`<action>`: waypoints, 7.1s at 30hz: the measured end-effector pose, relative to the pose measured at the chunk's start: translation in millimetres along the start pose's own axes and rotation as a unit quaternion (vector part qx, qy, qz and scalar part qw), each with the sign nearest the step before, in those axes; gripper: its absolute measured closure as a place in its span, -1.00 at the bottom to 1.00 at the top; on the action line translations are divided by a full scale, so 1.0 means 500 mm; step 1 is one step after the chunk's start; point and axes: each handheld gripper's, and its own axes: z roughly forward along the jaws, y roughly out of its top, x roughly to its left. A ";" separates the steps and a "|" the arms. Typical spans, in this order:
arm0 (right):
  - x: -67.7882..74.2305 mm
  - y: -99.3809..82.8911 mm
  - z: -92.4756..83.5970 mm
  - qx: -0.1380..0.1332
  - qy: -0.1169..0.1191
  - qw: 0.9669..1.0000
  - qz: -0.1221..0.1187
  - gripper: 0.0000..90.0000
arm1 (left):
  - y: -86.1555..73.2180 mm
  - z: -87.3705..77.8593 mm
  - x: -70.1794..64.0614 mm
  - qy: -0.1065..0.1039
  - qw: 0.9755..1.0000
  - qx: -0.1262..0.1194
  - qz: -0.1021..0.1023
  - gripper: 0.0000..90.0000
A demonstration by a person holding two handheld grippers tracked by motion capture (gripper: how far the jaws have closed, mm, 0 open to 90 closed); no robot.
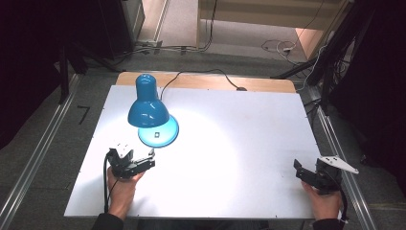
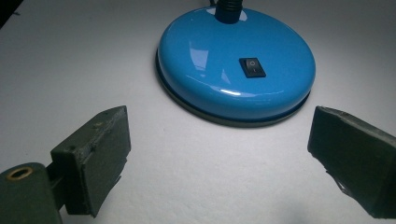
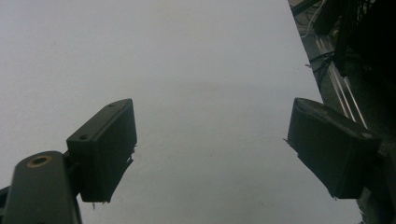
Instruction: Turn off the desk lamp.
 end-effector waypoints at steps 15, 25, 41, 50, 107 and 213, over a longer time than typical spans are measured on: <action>-0.001 0.000 0.002 0.001 0.003 1.000 0.000 -0.69 | 0.006 0.007 -0.004 -0.007 1.000 -0.004 -0.004 -0.84; 0.000 -0.001 0.003 0.004 0.004 1.000 0.002 -0.69 | 0.011 0.021 -0.016 -0.008 1.000 -0.012 0.001 -0.73; -0.002 -0.001 0.004 0.006 0.006 1.000 0.004 -0.69 | 0.016 0.042 -0.030 -0.029 0.999 -0.028 0.008 -0.10; 0.000 -0.001 0.004 0.008 0.004 1.000 0.005 -0.69 | 0.019 0.056 -0.035 -0.026 0.999 -0.036 -0.001 0.54; -0.004 -0.001 0.003 0.008 0.008 1.000 0.009 -0.68 | 0.033 0.110 -0.060 -0.007 0.999 -0.046 0.000 1.00; -0.014 0.000 -0.005 0.004 0.013 1.000 0.022 -0.68 | 0.030 0.044 0.004 -0.028 0.998 -0.047 0.001 -0.27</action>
